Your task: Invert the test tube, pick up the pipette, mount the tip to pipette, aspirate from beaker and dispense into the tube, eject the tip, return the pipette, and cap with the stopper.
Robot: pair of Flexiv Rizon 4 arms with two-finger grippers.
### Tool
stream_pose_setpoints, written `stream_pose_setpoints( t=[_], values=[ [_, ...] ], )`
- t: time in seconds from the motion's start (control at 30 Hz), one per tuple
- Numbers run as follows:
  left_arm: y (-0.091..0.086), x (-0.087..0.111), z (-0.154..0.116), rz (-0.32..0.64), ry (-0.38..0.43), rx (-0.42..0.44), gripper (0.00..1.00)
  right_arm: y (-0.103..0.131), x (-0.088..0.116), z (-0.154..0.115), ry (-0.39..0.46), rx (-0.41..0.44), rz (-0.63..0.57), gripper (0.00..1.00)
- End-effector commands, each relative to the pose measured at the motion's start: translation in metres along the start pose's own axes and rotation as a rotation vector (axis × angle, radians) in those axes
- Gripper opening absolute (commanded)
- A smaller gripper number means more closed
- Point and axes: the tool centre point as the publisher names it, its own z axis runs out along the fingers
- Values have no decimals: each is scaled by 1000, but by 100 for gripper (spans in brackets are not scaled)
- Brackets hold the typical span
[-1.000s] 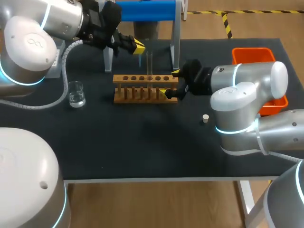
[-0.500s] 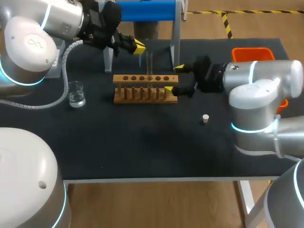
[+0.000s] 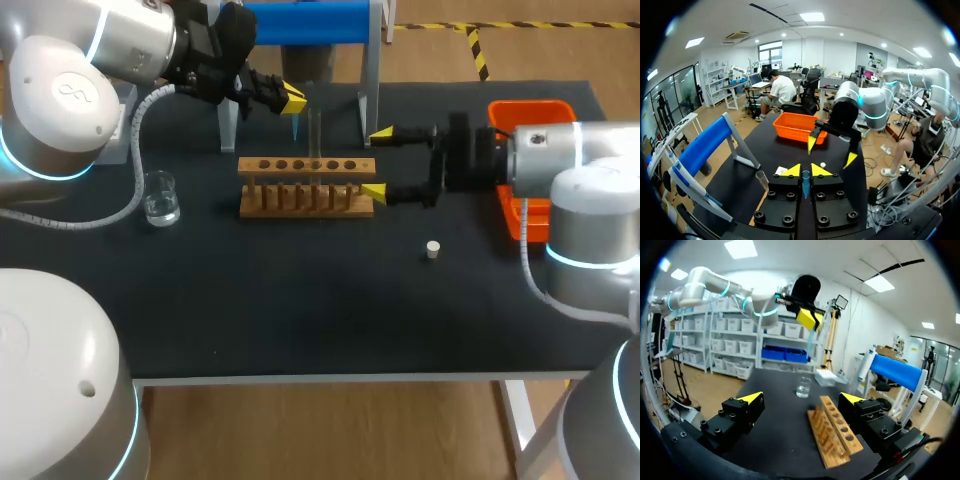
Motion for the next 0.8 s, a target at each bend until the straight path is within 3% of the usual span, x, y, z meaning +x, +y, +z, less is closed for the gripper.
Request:
stream_pose_setpoints(
  t=[0.03,0.37,0.8],
  values=[
    [0,-1,-1,-1,4,-3,0,4,-1,-8,60,-84,13,100],
    [0,-1,-1,-1,4,-3,0,17,8,9,131,-133,43,100],
    [-3,3,3,9,3,-2,0,22,16,15,149,-154,52,100]
  ],
)
